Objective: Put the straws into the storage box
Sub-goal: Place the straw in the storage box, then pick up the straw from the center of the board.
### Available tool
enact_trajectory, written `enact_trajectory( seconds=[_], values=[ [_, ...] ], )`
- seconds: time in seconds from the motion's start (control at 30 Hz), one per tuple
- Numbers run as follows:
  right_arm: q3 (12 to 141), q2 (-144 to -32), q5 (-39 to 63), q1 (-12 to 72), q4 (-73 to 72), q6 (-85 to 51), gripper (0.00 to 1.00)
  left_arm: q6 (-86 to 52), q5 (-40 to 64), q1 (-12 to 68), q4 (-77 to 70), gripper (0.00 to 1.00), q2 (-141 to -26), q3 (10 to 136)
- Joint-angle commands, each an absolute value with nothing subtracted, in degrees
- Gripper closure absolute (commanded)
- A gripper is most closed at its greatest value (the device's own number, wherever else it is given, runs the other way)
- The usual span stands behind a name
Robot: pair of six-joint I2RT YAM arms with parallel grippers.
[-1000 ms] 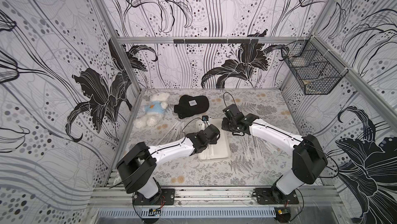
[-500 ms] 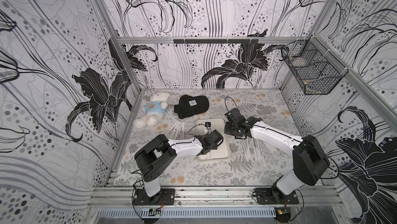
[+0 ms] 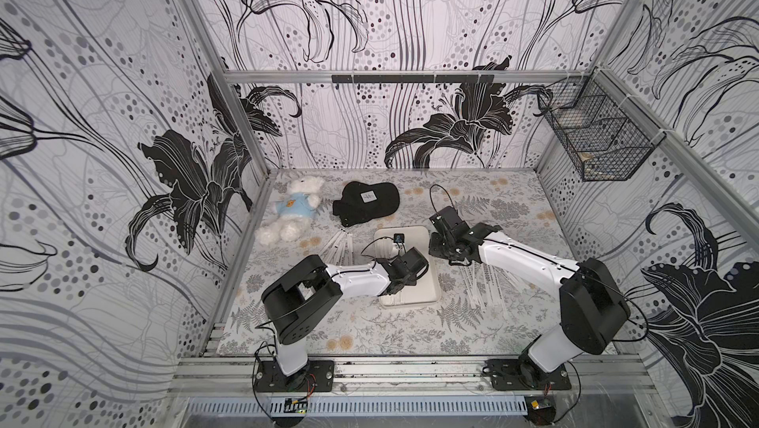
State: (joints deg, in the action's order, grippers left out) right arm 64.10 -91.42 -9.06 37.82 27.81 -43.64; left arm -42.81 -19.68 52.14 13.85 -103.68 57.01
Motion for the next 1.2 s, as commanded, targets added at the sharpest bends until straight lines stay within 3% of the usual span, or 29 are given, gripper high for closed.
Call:
enact_trajectory(
  seconds=[0.0, 0.33, 0.53, 0.8, 1.17],
  values=[
    [63.37, -89.95, -9.59, 37.53, 28.57, -42.45, 0.71, -42.10, -20.50, 52.38, 13.89, 0.81, -103.15, 58.69],
    [61.53, -88.20, -9.58, 34.96, 29.75, -40.70, 0.71, -42.62, -20.78, 52.29, 15.63, 0.74, -100.60, 58.87],
    [55.81, -83.47, -8.10, 28.50, 32.87, -35.33, 0.71, -41.69, -22.86, 52.14, 17.61, 0.61, -92.50, 59.67],
    [52.30, -84.67, -7.67, 28.39, 36.66, -29.82, 0.68, -37.66, -29.79, 47.29, 15.85, 0.39, -80.64, 52.64],
    [54.65, -92.02, -5.34, 28.42, 33.16, -28.55, 0.74, -35.67, -28.21, 41.79, 9.13, 0.35, -69.24, 40.26]
  ],
)
